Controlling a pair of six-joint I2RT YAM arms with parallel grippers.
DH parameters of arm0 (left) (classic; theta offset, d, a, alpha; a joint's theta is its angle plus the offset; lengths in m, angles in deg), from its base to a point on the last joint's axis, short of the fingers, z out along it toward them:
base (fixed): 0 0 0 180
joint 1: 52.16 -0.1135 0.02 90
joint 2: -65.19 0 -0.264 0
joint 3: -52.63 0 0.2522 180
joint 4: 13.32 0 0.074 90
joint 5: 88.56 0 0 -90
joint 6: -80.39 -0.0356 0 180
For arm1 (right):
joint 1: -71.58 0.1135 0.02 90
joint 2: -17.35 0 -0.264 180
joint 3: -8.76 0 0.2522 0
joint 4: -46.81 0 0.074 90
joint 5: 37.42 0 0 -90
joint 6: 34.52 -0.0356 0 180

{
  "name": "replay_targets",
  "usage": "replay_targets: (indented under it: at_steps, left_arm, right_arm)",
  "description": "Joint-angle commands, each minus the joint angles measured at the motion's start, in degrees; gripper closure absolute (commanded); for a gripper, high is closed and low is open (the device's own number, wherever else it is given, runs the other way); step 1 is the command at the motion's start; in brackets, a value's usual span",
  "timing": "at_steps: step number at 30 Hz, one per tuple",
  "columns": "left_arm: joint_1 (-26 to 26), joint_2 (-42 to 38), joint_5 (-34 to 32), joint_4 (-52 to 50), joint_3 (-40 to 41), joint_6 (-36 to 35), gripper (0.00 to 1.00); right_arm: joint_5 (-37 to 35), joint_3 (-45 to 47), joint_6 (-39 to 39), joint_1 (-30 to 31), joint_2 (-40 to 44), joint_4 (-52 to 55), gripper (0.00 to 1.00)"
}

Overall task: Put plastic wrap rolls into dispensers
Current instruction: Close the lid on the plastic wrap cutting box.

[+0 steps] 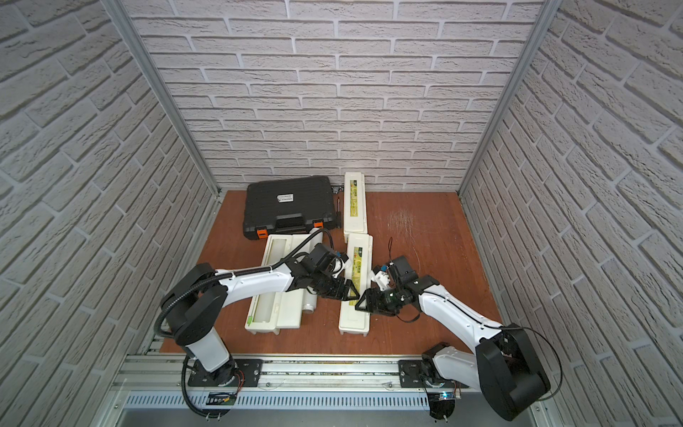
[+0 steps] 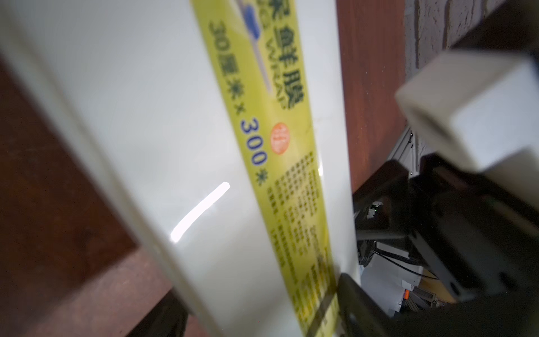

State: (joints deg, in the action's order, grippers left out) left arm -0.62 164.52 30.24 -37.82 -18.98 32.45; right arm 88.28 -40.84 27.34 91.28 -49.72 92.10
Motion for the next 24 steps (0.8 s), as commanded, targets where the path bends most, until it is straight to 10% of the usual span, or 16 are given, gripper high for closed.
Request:
replay_targets:
  at_steps: [1, 10, 24]
  left_arm:
    - [2.41, 5.52, -8.48, -12.69, 2.99, -2.36, 0.22]
    - [2.49, 6.24, -7.36, -15.35, -0.37, -3.77, 0.22]
    - [-5.78, 5.78, -5.95, -20.10, -9.74, -11.94, 0.16]
  right_arm:
    - [-4.80, -5.30, 2.32, -2.75, 1.18, -2.87, 0.14]
    - [-1.74, -18.04, 4.29, -10.32, -19.04, -9.23, 0.07]
    - [5.32, -23.91, 12.55, -11.77, -39.19, -4.83, 0.33]
